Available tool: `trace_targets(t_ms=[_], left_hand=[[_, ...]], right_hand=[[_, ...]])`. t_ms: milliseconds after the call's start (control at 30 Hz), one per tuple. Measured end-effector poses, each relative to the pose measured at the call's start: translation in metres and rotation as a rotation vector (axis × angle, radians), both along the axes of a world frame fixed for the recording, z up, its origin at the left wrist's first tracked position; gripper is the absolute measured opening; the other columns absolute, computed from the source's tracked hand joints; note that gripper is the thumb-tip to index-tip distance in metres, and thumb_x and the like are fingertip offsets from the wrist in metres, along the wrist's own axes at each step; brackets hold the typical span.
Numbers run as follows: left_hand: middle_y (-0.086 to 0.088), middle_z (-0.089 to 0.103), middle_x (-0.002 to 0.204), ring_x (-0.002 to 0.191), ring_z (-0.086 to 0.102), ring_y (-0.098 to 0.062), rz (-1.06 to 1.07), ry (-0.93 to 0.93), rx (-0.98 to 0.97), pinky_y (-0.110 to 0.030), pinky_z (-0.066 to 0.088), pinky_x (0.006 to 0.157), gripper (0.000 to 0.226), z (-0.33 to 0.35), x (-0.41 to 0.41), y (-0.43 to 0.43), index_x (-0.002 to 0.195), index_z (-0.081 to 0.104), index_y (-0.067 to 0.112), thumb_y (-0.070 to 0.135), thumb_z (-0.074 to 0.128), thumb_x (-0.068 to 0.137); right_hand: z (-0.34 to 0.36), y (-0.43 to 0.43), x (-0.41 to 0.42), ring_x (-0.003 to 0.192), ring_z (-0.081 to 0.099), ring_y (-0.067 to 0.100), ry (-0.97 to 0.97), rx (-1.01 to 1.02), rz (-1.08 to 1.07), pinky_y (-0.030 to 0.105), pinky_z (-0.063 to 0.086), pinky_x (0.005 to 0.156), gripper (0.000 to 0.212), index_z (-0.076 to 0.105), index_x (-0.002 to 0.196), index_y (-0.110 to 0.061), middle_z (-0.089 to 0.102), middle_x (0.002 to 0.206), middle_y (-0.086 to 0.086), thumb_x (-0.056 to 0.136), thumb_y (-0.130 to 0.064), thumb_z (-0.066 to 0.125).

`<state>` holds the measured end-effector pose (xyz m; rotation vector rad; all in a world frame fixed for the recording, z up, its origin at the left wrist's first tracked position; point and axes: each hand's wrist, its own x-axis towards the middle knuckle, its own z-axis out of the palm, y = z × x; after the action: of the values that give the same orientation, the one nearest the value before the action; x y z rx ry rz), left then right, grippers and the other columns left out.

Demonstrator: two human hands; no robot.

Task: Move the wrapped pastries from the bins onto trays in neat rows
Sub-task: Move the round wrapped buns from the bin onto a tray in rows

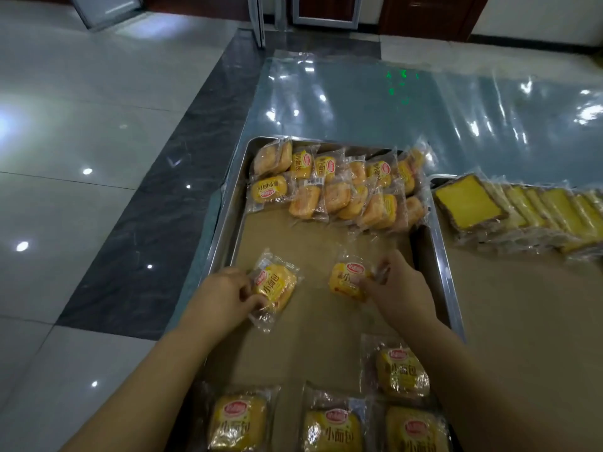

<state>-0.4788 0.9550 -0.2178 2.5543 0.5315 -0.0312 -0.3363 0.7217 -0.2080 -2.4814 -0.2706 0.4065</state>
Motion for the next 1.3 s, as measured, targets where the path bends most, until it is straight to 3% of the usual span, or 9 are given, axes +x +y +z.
trace_targets(t_ms=[133, 233, 300, 400, 500, 767, 967, 1200, 1300], left_hand=[[0.009, 0.058, 0.093, 0.085, 0.054, -0.010, -0.111, 0.128, -0.090, -0.017, 0.043, 0.070, 0.032, -0.001, -0.003, 0.001, 0.097, 0.064, 0.024, 0.006, 0.073, 0.071], [0.006, 0.053, 0.123, 0.112, 0.042, -0.019, -0.172, 0.166, 0.189, -0.033, 0.041, 0.089, 0.047, -0.005, 0.004, -0.003, 0.122, 0.057, 0.027, 0.015, 0.067, 0.078], [0.005, 0.048, 0.131, 0.115, 0.034, -0.023, -0.151, 0.112, 0.302, -0.036, 0.035, 0.089, 0.046, -0.006, 0.008, -0.014, 0.129, 0.052, 0.026, 0.021, 0.059, 0.084], [0.001, 0.051, 0.130, 0.112, 0.038, -0.024, -0.108, 0.020, 0.257, -0.033, 0.031, 0.090, 0.035, -0.008, 0.013, -0.040, 0.127, 0.053, 0.023, 0.031, 0.045, 0.094], [-0.002, 0.042, 0.138, 0.121, 0.036, -0.024, -0.141, 0.127, 0.210, -0.034, 0.030, 0.099, 0.040, -0.015, 0.010, -0.059, 0.129, 0.049, 0.022, 0.042, 0.040, 0.095], [0.007, 0.042, 0.135, 0.125, 0.033, -0.015, -0.144, 0.072, 0.100, -0.033, 0.033, 0.102, 0.046, -0.016, -0.034, -0.052, 0.125, 0.048, 0.030, 0.051, 0.054, 0.085], [0.005, 0.038, 0.135, 0.125, 0.033, -0.017, -0.133, 0.107, 0.183, -0.039, 0.035, 0.104, 0.054, -0.017, -0.062, -0.051, 0.127, 0.044, 0.035, 0.058, 0.056, 0.080], [0.003, 0.033, 0.137, 0.125, 0.030, -0.021, -0.160, 0.190, 0.228, -0.043, 0.031, 0.103, 0.060, -0.012, -0.068, -0.059, 0.128, 0.034, 0.039, 0.061, 0.056, 0.076], [0.004, 0.035, 0.135, 0.124, 0.032, -0.020, -0.166, 0.154, 0.235, -0.043, 0.033, 0.100, 0.059, -0.005, -0.059, -0.054, 0.127, 0.037, 0.037, 0.062, 0.053, 0.076]], right_hand=[[0.002, -0.007, -0.011, 0.069, 0.060, 0.014, 0.007, 0.026, 0.008, 0.031, 0.049, 0.058, 0.035, 0.048, 0.094, -0.026, 0.059, 0.080, -0.007, 0.076, -0.041, 0.074], [0.003, -0.011, -0.015, 0.072, 0.060, 0.015, 0.036, 0.047, -0.010, 0.032, 0.050, 0.059, 0.035, 0.048, 0.098, -0.027, 0.059, 0.085, -0.004, 0.077, -0.040, 0.073], [0.005, -0.012, -0.017, 0.070, 0.059, 0.014, 0.038, 0.060, -0.013, 0.031, 0.049, 0.057, 0.034, 0.048, 0.098, -0.028, 0.059, 0.086, -0.003, 0.078, -0.039, 0.072], [0.009, -0.011, -0.020, 0.071, 0.057, 0.011, 0.034, 0.076, -0.009, 0.029, 0.047, 0.055, 0.032, 0.047, 0.097, -0.029, 0.058, 0.088, -0.004, 0.079, -0.038, 0.071], [0.011, -0.010, -0.024, 0.072, 0.056, 0.009, 0.061, 0.054, 0.033, 0.027, 0.046, 0.055, 0.032, 0.048, 0.098, -0.028, 0.057, 0.086, -0.006, 0.079, -0.037, 0.072], [0.006, -0.010, -0.050, 0.074, 0.058, 0.014, 0.159, -0.169, 0.206, 0.033, 0.052, 0.065, 0.034, 0.048, 0.095, -0.028, 0.058, 0.083, -0.007, 0.076, -0.047, 0.070], [-0.005, -0.011, -0.076, 0.069, 0.057, 0.010, 0.131, -0.289, 0.309, 0.027, 0.046, 0.056, 0.039, 0.048, 0.108, -0.028, 0.053, 0.078, -0.010, 0.081, -0.052, 0.062], [-0.005, -0.011, -0.088, 0.103, 0.055, 0.021, -0.019, -0.349, 0.292, 0.033, 0.046, 0.077, 0.059, 0.043, 0.128, -0.025, 0.051, 0.124, 0.003, 0.080, -0.055, 0.061], [0.003, -0.012, -0.084, 0.101, 0.055, 0.018, -0.033, -0.262, 0.210, 0.032, 0.046, 0.076, 0.058, 0.045, 0.128, -0.024, 0.052, 0.123, -0.001, 0.080, -0.052, 0.063]])
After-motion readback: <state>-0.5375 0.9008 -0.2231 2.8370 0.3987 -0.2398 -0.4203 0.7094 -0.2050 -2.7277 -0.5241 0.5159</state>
